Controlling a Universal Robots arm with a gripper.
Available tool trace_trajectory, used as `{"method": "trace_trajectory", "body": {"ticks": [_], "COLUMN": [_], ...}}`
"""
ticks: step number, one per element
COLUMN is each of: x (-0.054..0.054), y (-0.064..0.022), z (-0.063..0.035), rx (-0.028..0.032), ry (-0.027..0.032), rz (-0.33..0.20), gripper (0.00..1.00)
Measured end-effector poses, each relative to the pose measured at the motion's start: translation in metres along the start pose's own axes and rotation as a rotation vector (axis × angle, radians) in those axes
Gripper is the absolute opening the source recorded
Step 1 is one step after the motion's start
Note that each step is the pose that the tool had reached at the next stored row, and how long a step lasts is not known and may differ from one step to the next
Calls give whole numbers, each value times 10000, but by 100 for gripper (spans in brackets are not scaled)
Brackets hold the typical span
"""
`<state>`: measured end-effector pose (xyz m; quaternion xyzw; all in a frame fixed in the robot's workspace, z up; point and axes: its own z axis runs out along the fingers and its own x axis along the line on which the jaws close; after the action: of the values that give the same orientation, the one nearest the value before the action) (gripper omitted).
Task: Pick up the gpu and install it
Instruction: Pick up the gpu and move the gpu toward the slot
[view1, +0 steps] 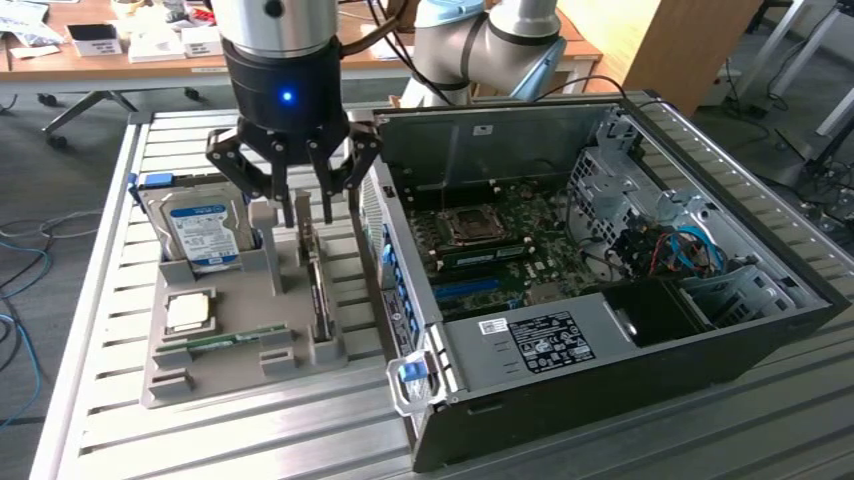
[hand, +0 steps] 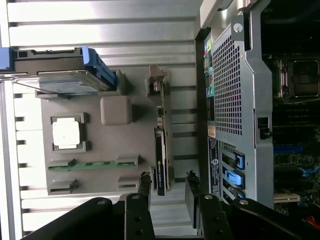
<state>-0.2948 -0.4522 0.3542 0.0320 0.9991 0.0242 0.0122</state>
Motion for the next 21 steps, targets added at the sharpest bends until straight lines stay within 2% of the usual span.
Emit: {"method": "trace_trajectory", "body": {"ticks": [21], "x": [1], "y": [-8], "z": [69], "rx": [-1], "ry": [0], "rz": [-1], "gripper": [42]}}
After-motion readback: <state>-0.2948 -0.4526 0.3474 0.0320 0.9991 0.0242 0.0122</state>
